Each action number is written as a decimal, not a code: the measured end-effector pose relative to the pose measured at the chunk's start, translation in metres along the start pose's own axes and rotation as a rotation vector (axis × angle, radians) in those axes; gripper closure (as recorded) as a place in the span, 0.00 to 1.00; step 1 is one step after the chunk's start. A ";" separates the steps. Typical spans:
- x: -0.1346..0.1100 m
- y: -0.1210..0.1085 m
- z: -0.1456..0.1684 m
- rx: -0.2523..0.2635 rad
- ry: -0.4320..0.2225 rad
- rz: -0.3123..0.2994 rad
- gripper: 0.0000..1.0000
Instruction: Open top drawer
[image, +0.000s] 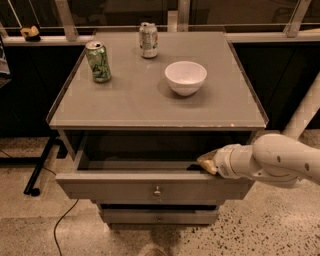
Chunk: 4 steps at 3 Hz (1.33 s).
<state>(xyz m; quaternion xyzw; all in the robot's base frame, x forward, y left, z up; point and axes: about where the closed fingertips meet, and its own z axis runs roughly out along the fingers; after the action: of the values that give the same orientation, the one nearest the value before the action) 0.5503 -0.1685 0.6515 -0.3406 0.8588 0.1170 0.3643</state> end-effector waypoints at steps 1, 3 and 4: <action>0.012 0.015 -0.005 -0.043 0.001 -0.008 1.00; 0.024 0.034 -0.016 -0.095 -0.004 -0.023 1.00; 0.021 0.033 -0.017 -0.095 -0.004 -0.023 1.00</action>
Offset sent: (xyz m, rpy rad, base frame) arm -0.1834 0.0188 -0.0327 0.1222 0.1387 0.3672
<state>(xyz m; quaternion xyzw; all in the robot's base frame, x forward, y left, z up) 0.5080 -0.1620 0.6471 -0.3673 0.8476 0.1539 0.3507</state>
